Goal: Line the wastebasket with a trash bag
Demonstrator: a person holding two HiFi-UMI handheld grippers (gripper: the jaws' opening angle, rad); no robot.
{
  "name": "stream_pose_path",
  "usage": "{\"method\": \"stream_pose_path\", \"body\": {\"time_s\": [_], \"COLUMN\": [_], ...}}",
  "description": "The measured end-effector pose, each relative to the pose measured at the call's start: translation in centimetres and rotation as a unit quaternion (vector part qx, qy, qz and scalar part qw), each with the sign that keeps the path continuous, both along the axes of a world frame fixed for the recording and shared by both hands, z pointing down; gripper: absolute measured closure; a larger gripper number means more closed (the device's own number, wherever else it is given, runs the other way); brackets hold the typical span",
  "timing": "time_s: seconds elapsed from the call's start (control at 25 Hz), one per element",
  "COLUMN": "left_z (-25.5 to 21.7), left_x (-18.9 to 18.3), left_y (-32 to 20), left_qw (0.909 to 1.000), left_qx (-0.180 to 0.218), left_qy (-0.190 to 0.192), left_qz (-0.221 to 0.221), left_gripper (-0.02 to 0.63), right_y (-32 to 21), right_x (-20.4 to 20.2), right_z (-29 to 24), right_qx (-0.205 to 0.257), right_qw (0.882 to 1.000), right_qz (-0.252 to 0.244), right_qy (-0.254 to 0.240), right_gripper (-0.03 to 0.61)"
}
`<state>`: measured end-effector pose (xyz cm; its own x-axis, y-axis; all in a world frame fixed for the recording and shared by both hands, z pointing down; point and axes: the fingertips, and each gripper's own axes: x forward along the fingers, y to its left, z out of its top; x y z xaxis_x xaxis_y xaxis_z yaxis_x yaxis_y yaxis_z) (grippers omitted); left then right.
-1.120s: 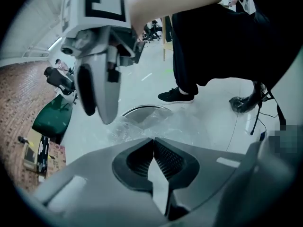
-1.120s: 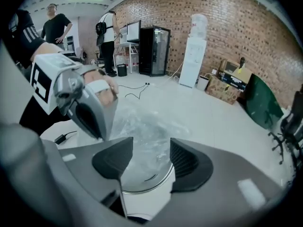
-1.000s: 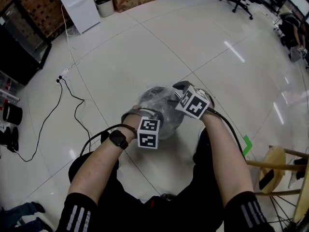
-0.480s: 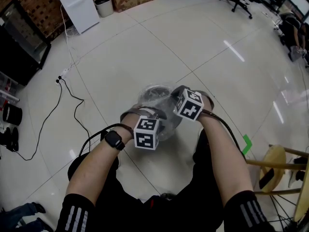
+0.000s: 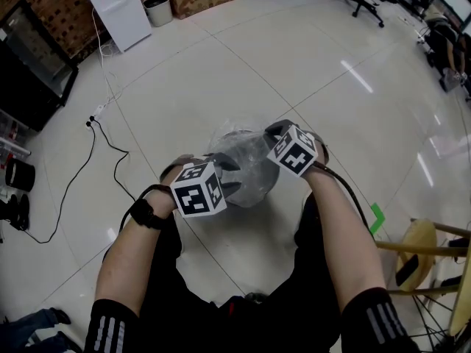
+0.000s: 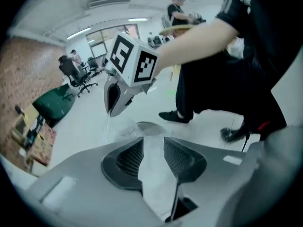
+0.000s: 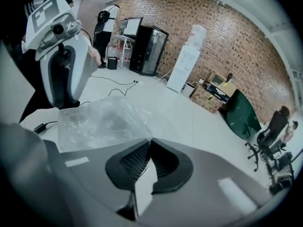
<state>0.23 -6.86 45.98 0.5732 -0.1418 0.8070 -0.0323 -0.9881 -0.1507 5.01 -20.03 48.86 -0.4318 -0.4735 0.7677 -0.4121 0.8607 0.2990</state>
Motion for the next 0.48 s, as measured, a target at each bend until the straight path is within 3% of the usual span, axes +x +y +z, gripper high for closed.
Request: {"method": "stream_pose_path", "body": {"time_s": [0.08, 0.12, 0.36, 0.48], "left_z": [0.5, 1.6, 9.9, 11.5], "left_x": [1.2, 1.5, 1.3, 0.5], "left_y": [1.0, 1.4, 1.7, -0.3], "left_qw": [0.9979, 0.9976, 0.993, 0.988], "left_qx": [-0.052, -0.061, -0.022, 0.019], "left_qy": [0.027, 0.017, -0.116, -0.153], "left_qz": [-0.027, -0.029, 0.0, -0.006], "left_gripper": [0.473, 0.47, 0.445, 0.584], "right_y": [-0.1, -0.1, 0.1, -0.1], "right_x": [0.0, 0.0, -0.7, -0.5], "right_z": [-0.3, -0.4, -1.7, -2.3], "right_qx": [0.002, 0.003, 0.012, 0.017], "right_qw": [1.0, 1.0, 1.0, 0.999], "right_qz": [0.002, 0.002, -0.002, 0.002], "right_qy": [-0.006, -0.009, -0.025, -0.035], "right_gripper": [0.571, 0.571, 0.571, 0.571]}}
